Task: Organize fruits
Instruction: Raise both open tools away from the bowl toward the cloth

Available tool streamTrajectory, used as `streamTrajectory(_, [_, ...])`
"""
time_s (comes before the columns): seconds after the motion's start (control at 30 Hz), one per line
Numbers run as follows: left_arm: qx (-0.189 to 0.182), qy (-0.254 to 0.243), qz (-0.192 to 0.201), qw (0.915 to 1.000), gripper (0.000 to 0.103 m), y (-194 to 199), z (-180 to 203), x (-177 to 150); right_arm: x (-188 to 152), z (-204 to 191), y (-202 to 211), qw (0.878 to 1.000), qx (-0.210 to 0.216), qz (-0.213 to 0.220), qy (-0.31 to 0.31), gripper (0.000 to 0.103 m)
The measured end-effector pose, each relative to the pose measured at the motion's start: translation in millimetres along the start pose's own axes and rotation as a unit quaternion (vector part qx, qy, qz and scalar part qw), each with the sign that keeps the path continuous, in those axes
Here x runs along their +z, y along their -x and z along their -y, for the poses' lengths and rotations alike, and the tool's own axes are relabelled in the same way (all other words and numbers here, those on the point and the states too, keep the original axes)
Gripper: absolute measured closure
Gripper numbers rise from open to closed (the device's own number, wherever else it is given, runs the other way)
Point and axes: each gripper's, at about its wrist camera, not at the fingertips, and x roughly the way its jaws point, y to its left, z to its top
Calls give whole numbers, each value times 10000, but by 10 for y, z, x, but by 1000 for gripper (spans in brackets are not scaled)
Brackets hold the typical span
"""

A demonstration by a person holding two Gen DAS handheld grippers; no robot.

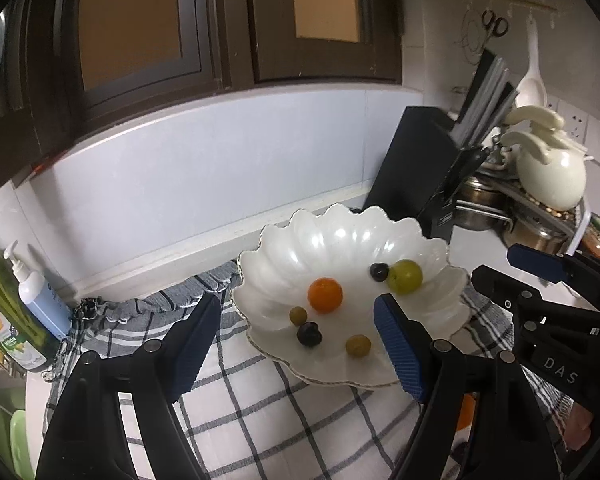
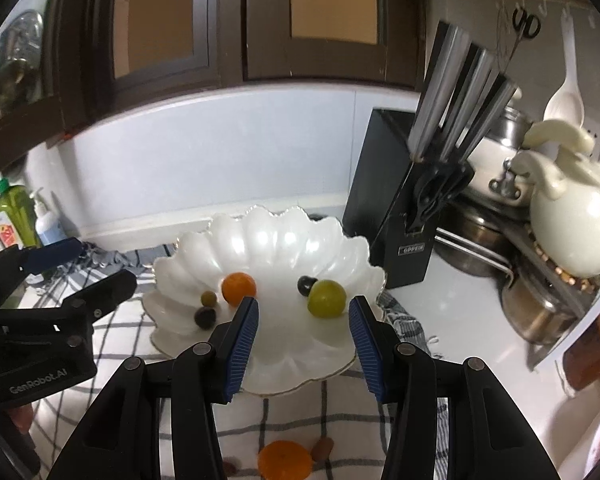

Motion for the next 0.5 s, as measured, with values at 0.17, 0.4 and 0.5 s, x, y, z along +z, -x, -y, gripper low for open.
streamTrajectory(0.17, [-33,24,190,9998,24,220,11,-32,-16,-23,201,9999,18,151,43,55])
streamTrajectory(0.4, [-52,-2,302,9995,24,463,32,-125,-134,-27,393,9998,51,140,139,55])
streamTrajectory(0.5, [-82,-34,305,9995,24,539,43,-190,-216,-23,451,9998,19,101,158,55])
